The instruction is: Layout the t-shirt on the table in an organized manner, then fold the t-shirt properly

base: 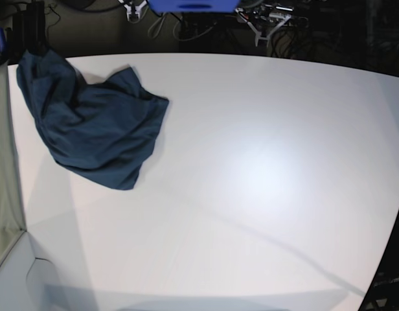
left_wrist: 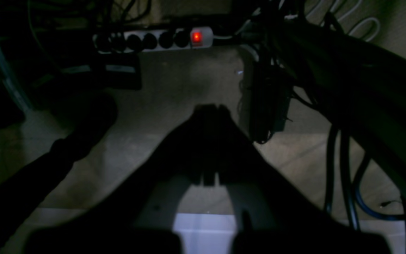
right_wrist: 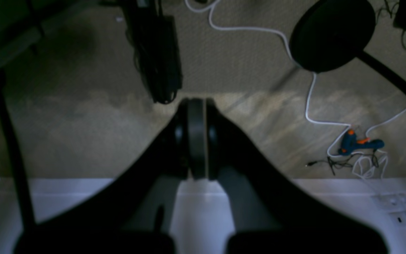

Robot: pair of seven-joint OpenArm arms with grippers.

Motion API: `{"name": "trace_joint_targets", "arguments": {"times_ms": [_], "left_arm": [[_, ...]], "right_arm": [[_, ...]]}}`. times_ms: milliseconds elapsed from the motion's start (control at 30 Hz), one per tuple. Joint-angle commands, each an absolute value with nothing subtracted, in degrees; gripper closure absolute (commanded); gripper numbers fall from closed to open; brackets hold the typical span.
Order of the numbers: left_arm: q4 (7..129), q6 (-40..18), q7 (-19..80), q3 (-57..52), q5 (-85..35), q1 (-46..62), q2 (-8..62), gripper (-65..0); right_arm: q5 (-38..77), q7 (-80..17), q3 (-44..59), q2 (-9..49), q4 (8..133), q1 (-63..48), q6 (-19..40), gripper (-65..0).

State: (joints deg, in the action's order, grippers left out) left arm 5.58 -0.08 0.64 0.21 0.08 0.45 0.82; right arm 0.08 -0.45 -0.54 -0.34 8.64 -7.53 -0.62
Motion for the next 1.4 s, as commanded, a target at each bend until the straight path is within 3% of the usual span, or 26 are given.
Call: {"name": "trace_joint_targets", "arguments": {"times_ms": [0, 1367], "left_arm": [[5.7, 0.1, 0.4, 0.2, -0.2, 0.5, 0.8, -0.3], [5.9, 0.1, 0.0, 0.4, -0.2, 2.4, 2.1, -0.3]], "right_arm": [[0.3, -0.6, -0.6, -0.5, 8.7, -8.0, 0.3, 0.0], [0.3, -0.2, -0.2, -1.5, 9.0, -7.9, 0.3, 0.0]]}}
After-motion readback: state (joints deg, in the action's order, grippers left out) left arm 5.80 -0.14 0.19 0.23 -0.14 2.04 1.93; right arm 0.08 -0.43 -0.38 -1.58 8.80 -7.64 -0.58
